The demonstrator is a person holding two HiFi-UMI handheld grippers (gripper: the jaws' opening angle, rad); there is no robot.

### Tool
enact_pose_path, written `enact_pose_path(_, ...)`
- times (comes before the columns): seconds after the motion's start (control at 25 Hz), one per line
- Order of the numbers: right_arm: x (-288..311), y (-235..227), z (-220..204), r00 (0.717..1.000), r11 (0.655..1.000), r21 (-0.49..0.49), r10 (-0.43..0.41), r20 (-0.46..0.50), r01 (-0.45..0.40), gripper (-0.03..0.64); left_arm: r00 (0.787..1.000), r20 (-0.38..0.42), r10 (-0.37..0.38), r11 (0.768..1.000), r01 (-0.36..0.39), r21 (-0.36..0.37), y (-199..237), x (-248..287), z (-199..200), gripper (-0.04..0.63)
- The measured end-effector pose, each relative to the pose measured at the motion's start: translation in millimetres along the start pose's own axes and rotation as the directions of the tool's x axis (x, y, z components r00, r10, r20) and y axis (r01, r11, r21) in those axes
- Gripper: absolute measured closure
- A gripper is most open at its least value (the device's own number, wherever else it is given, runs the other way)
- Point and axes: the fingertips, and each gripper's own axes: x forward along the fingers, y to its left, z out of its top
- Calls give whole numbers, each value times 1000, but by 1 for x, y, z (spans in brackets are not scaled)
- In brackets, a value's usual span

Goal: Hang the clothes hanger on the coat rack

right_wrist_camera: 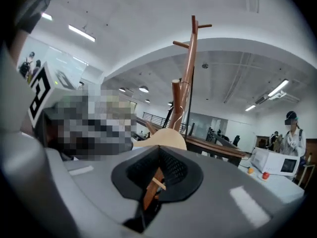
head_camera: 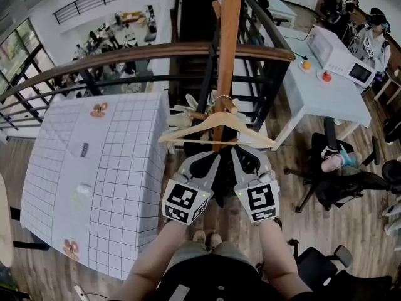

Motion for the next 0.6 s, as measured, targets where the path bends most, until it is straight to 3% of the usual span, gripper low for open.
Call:
enact_pose_path(0.16, -6, 12, 4, 997, 995, 68, 66, 37, -68, 618, 1000, 20, 10, 1000, -10, 7, 3, -5, 9, 597)
enact_pose_path(0.32, -16, 14, 16, 992, 990, 110, 77, 103, -89, 618, 999, 48, 2, 1000, -3, 23, 1, -11, 20, 598)
enact_pose_path(0.6, -45, 12, 53, 964, 993, 82, 58, 258, -82, 620, 989, 145, -27, 998, 19, 60, -12, -26, 40, 598)
